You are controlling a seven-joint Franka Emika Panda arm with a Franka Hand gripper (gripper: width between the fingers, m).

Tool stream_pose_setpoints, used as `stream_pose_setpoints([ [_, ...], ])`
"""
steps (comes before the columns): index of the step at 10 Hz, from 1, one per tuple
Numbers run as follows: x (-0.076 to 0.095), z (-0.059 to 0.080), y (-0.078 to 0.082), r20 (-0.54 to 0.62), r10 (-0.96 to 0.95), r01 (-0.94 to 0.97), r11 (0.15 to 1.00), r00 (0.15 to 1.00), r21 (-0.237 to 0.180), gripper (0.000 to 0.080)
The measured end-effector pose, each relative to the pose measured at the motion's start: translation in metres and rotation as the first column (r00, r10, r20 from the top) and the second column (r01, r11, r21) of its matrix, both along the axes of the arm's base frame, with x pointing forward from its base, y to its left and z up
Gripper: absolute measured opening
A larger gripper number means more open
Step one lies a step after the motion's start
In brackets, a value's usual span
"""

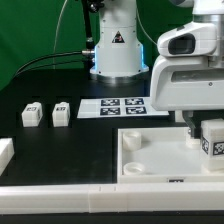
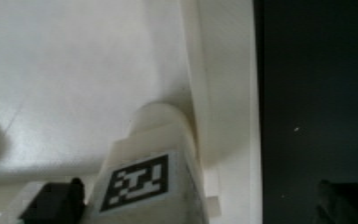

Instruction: Assemble one leg

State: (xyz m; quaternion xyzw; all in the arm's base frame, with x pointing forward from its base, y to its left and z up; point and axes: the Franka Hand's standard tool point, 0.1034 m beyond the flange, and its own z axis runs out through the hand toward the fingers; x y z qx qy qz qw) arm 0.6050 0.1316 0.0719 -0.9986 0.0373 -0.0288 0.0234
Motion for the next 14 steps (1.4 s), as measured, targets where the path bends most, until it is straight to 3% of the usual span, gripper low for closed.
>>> stream_pose_setpoints([
  [4,0.0042,0.0021,-0.0051,0.002,0.397,-0.397,0.918,0.918,-0.028,0.0649],
  [6,0.0045,0.0022,-0.0059,0.003,0.396,-0.396,0.918,0.918,-0.028,0.0649],
  [7,0.0045,0.0022,-0.006,0.003,0.396,-0.396,0.918,0.918,-0.028,0.061],
  [9,0.0045,0.0022,-0.006,0.003,0.396,-0.396,0.918,0.918,-0.028,0.0338],
  [11,0.0046,0.002,-0.0076,0.003,0.395,-0.394,0.918,0.919,-0.029,0.0297],
  [14,0.0047,0.0019,-0.008,0.003,0.383,-0.382,0.924,0.924,-0.028,0.0297],
])
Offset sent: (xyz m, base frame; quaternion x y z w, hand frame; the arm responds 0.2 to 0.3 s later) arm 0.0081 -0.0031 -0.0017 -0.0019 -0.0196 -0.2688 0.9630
